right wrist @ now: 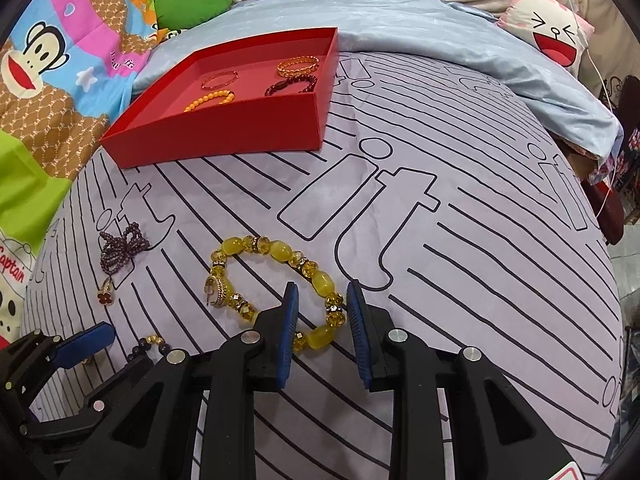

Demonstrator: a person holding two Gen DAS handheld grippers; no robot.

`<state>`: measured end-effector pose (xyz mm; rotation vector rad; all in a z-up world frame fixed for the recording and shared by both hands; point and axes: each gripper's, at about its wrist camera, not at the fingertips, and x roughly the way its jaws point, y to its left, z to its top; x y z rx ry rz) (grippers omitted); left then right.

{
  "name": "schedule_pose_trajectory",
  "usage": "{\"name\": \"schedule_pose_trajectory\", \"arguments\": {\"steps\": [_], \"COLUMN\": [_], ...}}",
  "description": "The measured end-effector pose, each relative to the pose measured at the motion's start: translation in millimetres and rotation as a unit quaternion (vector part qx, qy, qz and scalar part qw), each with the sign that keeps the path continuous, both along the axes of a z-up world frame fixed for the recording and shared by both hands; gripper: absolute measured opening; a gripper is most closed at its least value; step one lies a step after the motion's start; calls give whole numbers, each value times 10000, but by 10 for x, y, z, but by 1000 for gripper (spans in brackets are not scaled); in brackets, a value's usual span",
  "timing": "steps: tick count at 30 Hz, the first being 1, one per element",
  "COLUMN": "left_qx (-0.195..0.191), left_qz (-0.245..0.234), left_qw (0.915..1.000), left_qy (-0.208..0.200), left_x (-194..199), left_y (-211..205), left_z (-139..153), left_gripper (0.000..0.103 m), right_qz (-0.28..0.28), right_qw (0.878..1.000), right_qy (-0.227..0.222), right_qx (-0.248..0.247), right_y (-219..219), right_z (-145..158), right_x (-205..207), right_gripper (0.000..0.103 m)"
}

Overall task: Organize jewelry
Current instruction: 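Grasp the black-and-gold bead bracelet with the left tool while the right tool grasps the yellow crystal bracelet, then lift both bracelets and lower them into the red tray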

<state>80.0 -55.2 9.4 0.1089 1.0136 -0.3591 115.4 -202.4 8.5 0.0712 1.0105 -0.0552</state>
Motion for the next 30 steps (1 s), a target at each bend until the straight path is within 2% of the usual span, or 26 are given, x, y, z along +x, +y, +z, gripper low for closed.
{"name": "schedule_pose_trajectory", "arguments": {"steps": [6,8,12,15,21,30], "left_qx": [145,166,188,183,7,-135], "left_qz": [-41,-42,-34,-37,-83,-20], "left_qw": [9998,9998,9996,9996,9999,9999], "left_qy": [-112,-138,-189,-193,-84,-61], "left_x": [-16,-16,-22,-19,-23,-24], "left_y": [-33,-28,-9,3,20,56], "left_z": [-10,-10,-10,-6,10,114], "left_gripper": [43,39,25,9,8,8], "right_qz": [-23,-21,-34,-43,-14,116], "right_qw": [10000,10000,10000,9999,9995,9980], "right_qy": [27,45,79,125,20,-387], "right_qx": [-1,-4,6,110,304,491], "right_y": [-10,-8,-8,-19,-25,45], "right_z": [0,0,5,17,141,529], "right_x": [-63,-91,-159,-217,-305,-357], "right_gripper": [11,9,9,9,9,9]}}
